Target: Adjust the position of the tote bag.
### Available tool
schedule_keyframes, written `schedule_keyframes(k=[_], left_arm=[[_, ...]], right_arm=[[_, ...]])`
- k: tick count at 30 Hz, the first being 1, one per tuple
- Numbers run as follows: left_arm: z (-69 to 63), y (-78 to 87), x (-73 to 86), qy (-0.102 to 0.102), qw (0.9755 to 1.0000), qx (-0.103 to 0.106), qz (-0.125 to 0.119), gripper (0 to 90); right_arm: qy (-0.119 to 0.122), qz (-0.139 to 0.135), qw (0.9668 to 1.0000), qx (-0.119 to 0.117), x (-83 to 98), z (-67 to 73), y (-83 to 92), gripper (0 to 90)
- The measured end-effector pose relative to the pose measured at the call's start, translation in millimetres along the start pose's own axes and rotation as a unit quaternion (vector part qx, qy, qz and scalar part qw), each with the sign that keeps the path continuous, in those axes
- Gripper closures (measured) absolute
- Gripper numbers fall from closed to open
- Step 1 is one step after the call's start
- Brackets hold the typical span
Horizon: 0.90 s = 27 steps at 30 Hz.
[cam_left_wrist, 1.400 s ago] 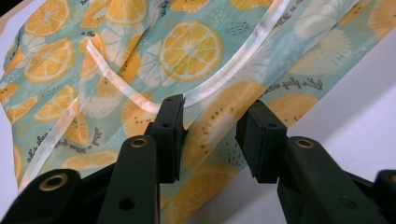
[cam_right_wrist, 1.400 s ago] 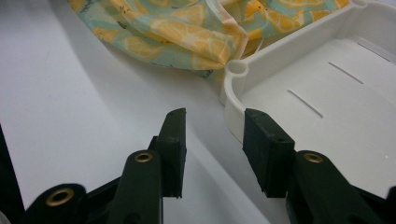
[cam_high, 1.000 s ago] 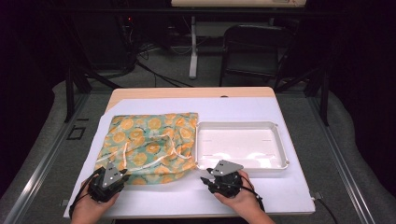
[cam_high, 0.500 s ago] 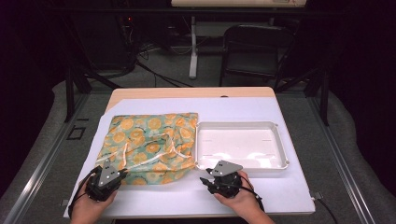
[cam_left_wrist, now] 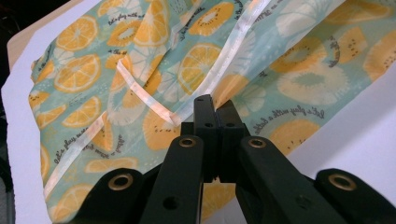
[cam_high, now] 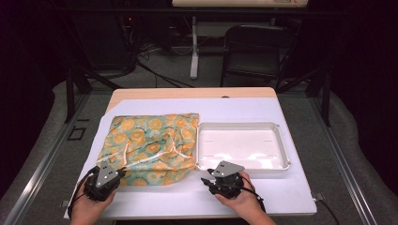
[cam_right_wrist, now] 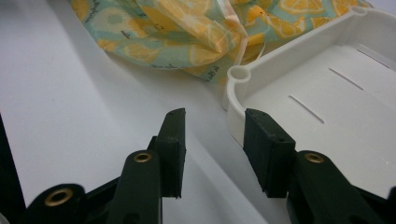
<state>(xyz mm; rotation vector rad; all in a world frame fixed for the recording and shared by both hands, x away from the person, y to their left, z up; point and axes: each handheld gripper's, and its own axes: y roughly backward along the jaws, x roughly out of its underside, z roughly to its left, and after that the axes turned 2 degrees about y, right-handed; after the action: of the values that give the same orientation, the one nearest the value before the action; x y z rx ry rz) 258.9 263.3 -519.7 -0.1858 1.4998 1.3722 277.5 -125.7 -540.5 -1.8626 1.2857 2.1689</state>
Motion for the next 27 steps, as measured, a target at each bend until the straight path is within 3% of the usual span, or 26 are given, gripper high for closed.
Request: schedule_keyframes(k=[13, 27], left_arm=[[2.5, 4.7, -9.7, 0.018, 0.9996, -0.008, -0.021, 90.0], [4.5, 9.9, -26.6, 0.01, 0.9992, -0.022, -0.031, 90.0]], right_arm=[[-0.003, -0.004, 1.0, -0.001, -0.1, -0.4, 0.8, 58.9], [-0.007, -0.008, 0.9999, -0.003, -0.1, -1.8, 1.7, 58.8]])
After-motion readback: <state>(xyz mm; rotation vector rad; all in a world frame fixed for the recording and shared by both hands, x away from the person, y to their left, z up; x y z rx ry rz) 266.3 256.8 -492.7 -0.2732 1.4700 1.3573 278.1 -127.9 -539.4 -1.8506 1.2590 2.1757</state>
